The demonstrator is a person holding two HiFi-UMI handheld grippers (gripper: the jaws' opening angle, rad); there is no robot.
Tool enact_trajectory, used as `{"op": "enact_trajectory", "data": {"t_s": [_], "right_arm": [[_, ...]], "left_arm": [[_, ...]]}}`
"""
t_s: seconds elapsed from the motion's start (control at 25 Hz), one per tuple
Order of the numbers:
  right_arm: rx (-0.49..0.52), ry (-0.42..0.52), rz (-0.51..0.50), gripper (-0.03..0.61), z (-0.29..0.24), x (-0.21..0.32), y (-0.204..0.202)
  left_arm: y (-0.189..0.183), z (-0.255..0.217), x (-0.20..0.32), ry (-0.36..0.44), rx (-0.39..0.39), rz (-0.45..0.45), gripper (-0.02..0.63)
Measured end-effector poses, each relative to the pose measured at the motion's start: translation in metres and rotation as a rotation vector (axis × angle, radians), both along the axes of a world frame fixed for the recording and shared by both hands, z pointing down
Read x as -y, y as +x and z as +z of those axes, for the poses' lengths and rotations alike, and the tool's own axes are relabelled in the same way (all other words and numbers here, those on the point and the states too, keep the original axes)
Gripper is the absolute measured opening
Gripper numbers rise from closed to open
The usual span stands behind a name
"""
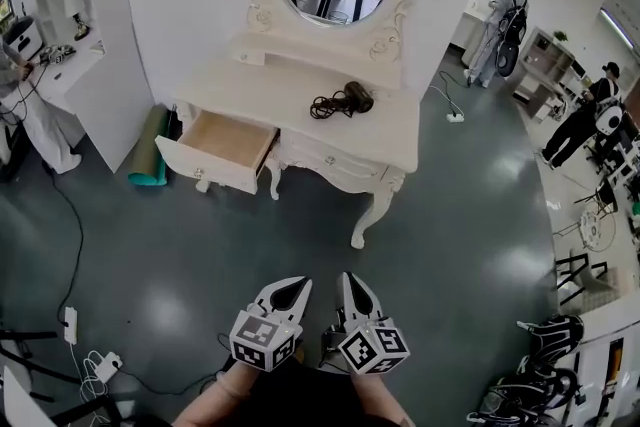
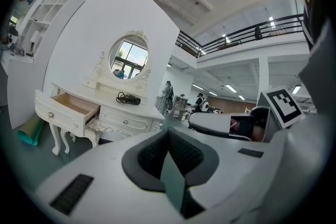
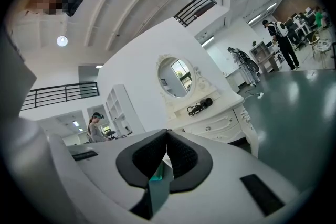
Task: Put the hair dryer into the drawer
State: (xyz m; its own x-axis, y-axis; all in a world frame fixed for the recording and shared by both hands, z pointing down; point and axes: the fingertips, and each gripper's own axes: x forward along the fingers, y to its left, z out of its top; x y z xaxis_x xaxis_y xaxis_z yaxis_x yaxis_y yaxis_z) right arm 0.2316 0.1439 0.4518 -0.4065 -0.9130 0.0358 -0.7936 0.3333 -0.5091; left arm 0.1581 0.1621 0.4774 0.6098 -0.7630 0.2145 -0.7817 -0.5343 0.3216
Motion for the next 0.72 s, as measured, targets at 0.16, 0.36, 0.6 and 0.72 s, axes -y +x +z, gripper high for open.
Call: {"op": "enact_trajectory", "data": {"t_s": [0.16, 0.36, 0.6, 0.72], "right_arm": [[-0.002, 0.002, -0.022, 0.026, 0.001, 0.0, -0.002], [0.009, 0.001, -0.022, 0.026, 0.0, -0.001, 0.002], [0.012, -0.013, -0.006, 0.026, 0.003, -0.006, 0.008], [0.013, -0.023, -0.001, 0.026, 0.005, -0.006, 0.01]], "left_arm": [[0.001, 0.002, 0.0, -0.001, 0.006, -0.01, 0.014], [0.005, 0.001, -0.002, 0.006, 0.017, -0.013, 0.014], [0.007, 0.005, -0.007, -0.005, 0.041, -0.011, 0.014], [0.008, 0.006, -0.007, -0.014, 0.038, -0.012, 0.014]]}}
